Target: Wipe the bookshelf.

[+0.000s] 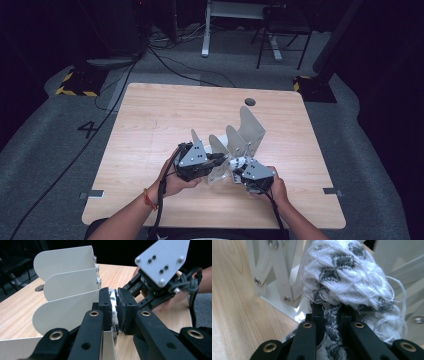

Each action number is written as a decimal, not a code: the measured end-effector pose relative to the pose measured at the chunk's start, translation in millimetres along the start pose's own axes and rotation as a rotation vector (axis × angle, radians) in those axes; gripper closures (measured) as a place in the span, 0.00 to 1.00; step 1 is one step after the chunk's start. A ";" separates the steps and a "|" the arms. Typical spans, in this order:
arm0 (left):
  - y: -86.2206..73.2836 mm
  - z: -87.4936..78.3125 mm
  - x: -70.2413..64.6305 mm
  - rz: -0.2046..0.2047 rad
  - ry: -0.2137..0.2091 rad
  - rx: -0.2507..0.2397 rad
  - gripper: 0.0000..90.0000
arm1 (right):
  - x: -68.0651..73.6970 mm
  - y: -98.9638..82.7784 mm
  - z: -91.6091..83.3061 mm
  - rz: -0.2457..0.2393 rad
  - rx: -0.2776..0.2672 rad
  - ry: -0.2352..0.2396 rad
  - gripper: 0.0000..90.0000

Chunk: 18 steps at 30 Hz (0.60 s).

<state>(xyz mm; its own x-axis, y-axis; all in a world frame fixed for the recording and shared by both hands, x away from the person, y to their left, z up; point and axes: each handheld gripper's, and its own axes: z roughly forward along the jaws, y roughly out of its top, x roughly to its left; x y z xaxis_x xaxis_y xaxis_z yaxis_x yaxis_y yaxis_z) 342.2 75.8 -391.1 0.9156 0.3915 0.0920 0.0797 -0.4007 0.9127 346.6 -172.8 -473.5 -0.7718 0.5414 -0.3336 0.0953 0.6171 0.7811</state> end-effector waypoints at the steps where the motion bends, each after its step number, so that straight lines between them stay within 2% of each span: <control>1: 0.0 0.0 0.0 0.001 0.000 0.000 0.91 | -2.6 1.5 -1.7 -0.007 0.005 0.011 0.91; 2: 0.0 0.0 0.0 0.000 -0.001 0.000 0.91 | -4.3 3.1 -4.8 -0.014 -0.004 0.010 0.91; 5: 0.2 0.4 0.6 -0.006 -0.007 -0.002 0.91 | -11.0 15.3 -24.9 0.033 -0.101 0.028 0.91; 9: 0.1 1.2 1.4 -0.029 -0.021 -0.009 0.91 | -3.7 27.7 -34.0 0.035 -0.175 0.054 0.91; 11: 0.3 1.0 1.3 -0.025 -0.018 -0.006 0.91 | 7.2 33.5 -32.8 -0.004 -0.181 0.059 0.91; 14: 0.5 1.4 1.4 -0.022 -0.022 -0.007 0.91 | 20.5 39.7 -29.0 -0.036 -0.191 0.105 0.91; 16: 0.3 1.7 1.4 -0.026 -0.026 -0.009 0.91 | 29.7 42.6 -21.5 -0.058 -0.174 0.136 0.91; 18: 0.0 1.4 1.9 -0.032 -0.028 -0.011 0.91 | 37.1 41.1 -11.6 -0.081 -0.140 0.145 0.91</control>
<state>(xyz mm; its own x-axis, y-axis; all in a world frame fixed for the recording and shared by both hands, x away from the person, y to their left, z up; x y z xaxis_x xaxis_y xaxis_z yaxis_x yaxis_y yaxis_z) 344.5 75.4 -391.5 0.9233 0.3807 0.0514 0.1051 -0.3790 0.9194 314.7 -134.0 -447.7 -0.8565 0.3995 -0.3267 -0.0509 0.5645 0.8238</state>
